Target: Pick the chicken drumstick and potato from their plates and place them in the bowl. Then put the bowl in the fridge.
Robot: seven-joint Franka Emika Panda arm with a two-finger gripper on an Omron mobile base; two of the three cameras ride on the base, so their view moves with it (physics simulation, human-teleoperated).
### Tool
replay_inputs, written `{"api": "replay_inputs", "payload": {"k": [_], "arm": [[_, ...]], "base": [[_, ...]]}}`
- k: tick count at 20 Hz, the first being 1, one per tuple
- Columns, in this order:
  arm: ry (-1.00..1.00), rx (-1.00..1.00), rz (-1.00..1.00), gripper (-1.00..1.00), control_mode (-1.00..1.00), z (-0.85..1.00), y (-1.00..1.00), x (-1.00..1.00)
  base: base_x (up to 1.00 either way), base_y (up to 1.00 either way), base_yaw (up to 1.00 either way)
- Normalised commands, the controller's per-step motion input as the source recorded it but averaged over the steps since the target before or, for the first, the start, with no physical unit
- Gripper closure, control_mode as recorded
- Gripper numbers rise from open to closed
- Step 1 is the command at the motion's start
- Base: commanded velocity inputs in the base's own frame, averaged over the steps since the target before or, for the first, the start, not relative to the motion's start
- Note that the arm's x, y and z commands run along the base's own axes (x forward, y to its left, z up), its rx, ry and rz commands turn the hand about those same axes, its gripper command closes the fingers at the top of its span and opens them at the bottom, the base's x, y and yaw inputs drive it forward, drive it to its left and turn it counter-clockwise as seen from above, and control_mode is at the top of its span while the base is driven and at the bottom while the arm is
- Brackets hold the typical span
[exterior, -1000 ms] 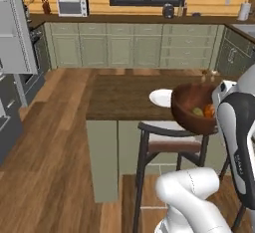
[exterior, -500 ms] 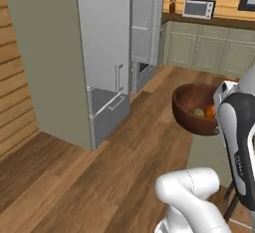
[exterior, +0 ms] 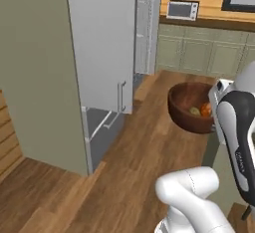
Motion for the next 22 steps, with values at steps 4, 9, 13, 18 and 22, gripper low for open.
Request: {"api": "replay_inputs", "payload": {"k": [4,9,13,18,22], "arm": [[0.0,0.0,0.0,1.0,1.0,0.0,0.0,0.0],[0.0,0.0,0.0,1.0,1.0,0.0,0.0,0.0],[0.0,0.0,0.0,1.0,1.0,0.0,0.0,0.0],[0.0,0.0,0.0,1.0,1.0,0.0,0.0,0.0],[0.0,0.0,0.0,1.0,1.0,0.0,0.0,0.0]], "base": [[0.74,0.85,-0.67],[0.81,0.43,-0.61],[0.77,0.0,-0.37],[0.98,0.09,-0.29],[1.0,0.24,-0.16]]}}
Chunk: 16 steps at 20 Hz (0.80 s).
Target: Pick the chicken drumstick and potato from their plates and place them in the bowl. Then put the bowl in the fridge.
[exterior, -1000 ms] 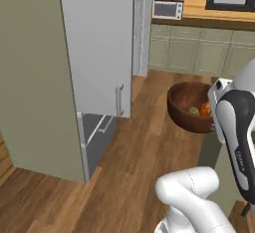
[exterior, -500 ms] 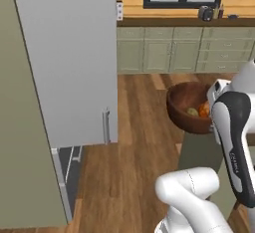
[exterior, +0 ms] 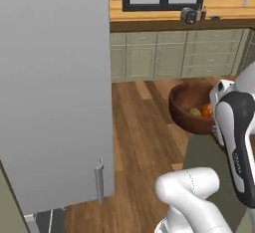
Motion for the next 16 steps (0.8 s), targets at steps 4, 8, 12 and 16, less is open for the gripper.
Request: {"api": "replay_inputs", "payload": {"k": [4,8,12,16], "arm": [[0.0,0.0,0.0,1.0,1.0,0.0,0.0,0.0],[0.0,0.0,0.0,1.0,1.0,0.0,0.0,0.0],[0.0,0.0,0.0,1.0,1.0,0.0,0.0,0.0],[0.0,0.0,0.0,1.0,1.0,0.0,0.0,0.0]], "base": [[1.0,0.2,-0.02],[1.0,0.0,0.08],[0.9,-0.09,0.36],[0.44,-0.26,0.64]]}}
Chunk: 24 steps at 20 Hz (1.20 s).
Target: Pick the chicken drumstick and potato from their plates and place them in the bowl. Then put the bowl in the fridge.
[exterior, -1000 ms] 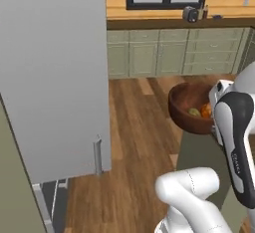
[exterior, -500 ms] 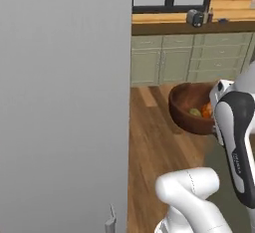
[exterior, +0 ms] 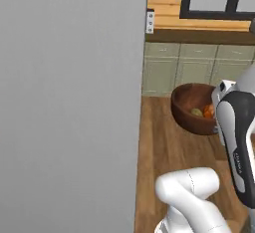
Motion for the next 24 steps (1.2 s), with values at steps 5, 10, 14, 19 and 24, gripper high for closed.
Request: {"api": "replay_inputs", "payload": {"k": [5,10,14,19,24], "arm": [[0.0,0.0,0.0,1.0,1.0,0.0,0.0,0.0],[0.0,0.0,0.0,1.0,1.0,0.0,0.0,0.0],[0.0,0.0,0.0,1.0,1.0,0.0,0.0,0.0],[0.0,0.0,0.0,1.0,1.0,0.0,0.0,0.0],[0.0,0.0,0.0,1.0,1.0,0.0,0.0,0.0]], "base": [[0.27,-0.23,0.79],[0.67,-0.16,0.84],[0.28,-0.13,0.85],[0.0,-0.01,0.77],[0.16,-0.48,0.77]]}}
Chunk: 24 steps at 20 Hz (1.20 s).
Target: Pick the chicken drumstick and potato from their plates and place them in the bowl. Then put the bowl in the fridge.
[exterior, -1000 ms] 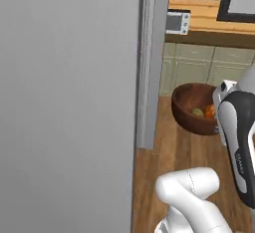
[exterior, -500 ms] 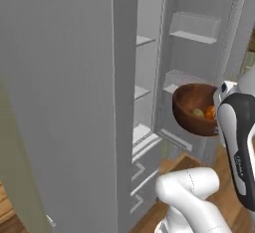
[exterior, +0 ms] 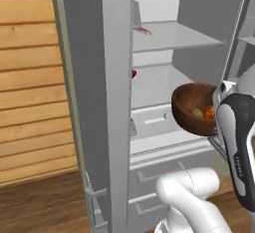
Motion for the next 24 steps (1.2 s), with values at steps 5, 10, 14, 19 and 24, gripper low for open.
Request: {"api": "replay_inputs", "payload": {"k": [5,10,14,19,24], "arm": [[0.0,0.0,0.0,1.0,1.0,0.0,0.0,0.0],[0.0,0.0,0.0,1.0,1.0,0.0,0.0,0.0],[0.0,0.0,0.0,1.0,1.0,0.0,0.0,0.0],[-0.02,0.03,0.19,1.0,-1.0,-0.19,-0.29,0.38],[-0.12,0.0,0.1,1.0,-1.0,-0.47,-0.14,0.69]], "base": [[0.39,-0.15,0.41],[0.67,-0.19,0.17],[0.49,-0.03,0.2],[0.0,0.0,0.0],[0.0,0.0,0.0]]}}
